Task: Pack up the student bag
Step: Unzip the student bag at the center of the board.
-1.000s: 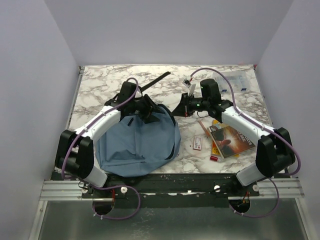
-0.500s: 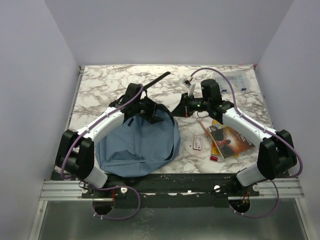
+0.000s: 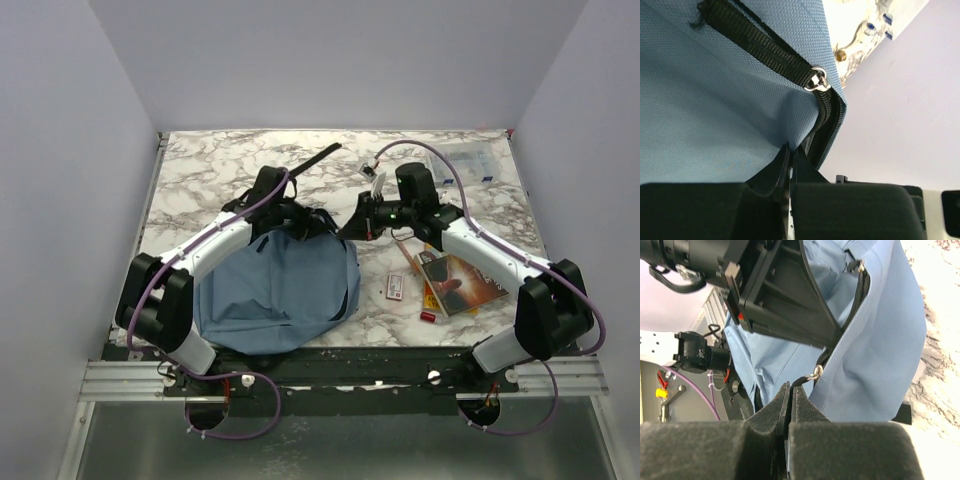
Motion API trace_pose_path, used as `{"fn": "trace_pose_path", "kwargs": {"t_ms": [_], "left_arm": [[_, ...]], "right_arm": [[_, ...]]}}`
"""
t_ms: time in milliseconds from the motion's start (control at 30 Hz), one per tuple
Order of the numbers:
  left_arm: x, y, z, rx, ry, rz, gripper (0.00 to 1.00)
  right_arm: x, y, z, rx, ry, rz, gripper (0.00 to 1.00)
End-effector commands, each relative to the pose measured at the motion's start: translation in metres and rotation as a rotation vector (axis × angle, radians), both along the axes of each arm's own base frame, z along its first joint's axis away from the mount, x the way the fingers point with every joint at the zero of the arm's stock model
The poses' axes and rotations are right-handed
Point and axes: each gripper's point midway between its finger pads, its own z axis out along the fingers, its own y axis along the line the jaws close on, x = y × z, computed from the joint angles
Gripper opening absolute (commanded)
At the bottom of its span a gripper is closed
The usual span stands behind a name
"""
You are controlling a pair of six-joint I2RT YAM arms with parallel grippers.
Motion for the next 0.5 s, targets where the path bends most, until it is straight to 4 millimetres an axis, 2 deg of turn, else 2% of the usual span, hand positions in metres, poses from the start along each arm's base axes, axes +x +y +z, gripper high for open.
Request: {"fn": "trace_pose_path", "kwargs": {"t_ms": [0, 133, 233, 467], "left_arm": [[0.036, 0.027, -0.002, 0.06, -0.052, 0.143, 0.0], [0.056, 0.053, 0.006, 0.071, -0.115, 0.196, 0.0], [0.07, 0.07, 0.018, 0.067, -0.183, 0.222, 0.0], [0.088, 0.094, 0.04, 0.024, -0.245, 0.267, 0.0]], "right_arm": [[-0.013, -0.003, 0.015, -0.006, -0.009, -0.022, 0.01], [-0.026, -0.014, -0.006, -0.046, 0.094, -0.089, 0.0], [-0.051, -0.014, -0.025, -0.06, 0.189, -0.064, 0.01], [-0.124, 0.017, -0.07, -0.097, 0.302, 0.075, 0.01]]}}
